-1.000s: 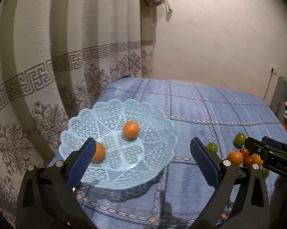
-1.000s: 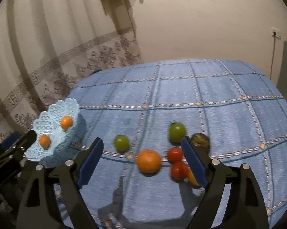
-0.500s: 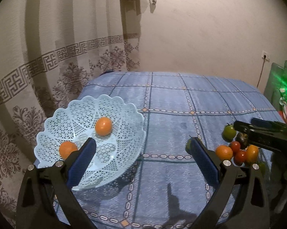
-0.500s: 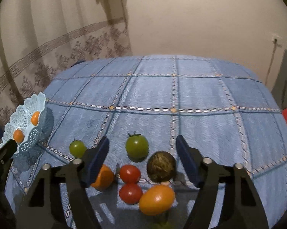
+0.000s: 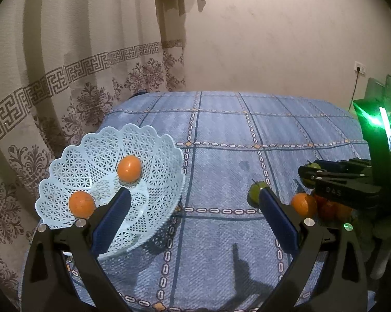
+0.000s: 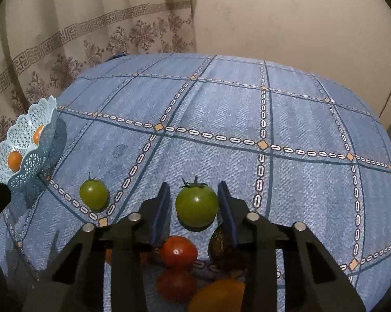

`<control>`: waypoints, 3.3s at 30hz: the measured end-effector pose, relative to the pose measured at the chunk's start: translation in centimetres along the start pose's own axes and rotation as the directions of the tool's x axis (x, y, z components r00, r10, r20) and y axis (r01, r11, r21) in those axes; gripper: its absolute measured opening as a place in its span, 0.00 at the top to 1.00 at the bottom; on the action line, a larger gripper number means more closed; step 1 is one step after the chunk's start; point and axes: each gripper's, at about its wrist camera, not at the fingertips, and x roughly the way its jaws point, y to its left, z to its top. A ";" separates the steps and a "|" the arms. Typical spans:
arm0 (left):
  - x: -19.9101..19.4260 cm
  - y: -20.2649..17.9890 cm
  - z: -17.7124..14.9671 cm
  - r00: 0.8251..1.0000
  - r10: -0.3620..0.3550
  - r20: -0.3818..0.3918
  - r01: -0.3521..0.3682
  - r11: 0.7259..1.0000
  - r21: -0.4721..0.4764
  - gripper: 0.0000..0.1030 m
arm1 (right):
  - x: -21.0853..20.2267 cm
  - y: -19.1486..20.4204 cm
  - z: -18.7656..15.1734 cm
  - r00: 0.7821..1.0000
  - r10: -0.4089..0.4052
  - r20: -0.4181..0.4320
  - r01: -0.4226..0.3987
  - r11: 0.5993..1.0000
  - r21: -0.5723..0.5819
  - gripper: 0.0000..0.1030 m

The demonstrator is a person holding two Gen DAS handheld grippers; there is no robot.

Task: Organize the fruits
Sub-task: 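Grasp the green tomato with the right tool while the left tool grasps an orange, then carry the orange into the basket with the left tool while the right tool carries the green tomato there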

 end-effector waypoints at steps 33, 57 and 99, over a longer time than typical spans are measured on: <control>3.4 -9.8 -1.2 0.946 -0.300 -0.124 0.323 0.910 0.259 0.26 | -5.9 -5.4 -1.8 0.991 0.011 0.132 -0.040 0.976 0.216 0.69; 3.7 -9.9 -1.8 0.896 -0.413 -0.165 0.439 0.879 0.184 0.62 | -7.3 -7.9 -2.1 0.985 0.066 0.159 -0.113 0.945 0.306 0.69; -1.2 2.1 0.5 0.988 -0.144 0.050 0.146 0.988 -0.055 0.62 | -8.9 -5.8 -2.6 0.969 0.132 0.207 -0.191 0.936 0.295 0.69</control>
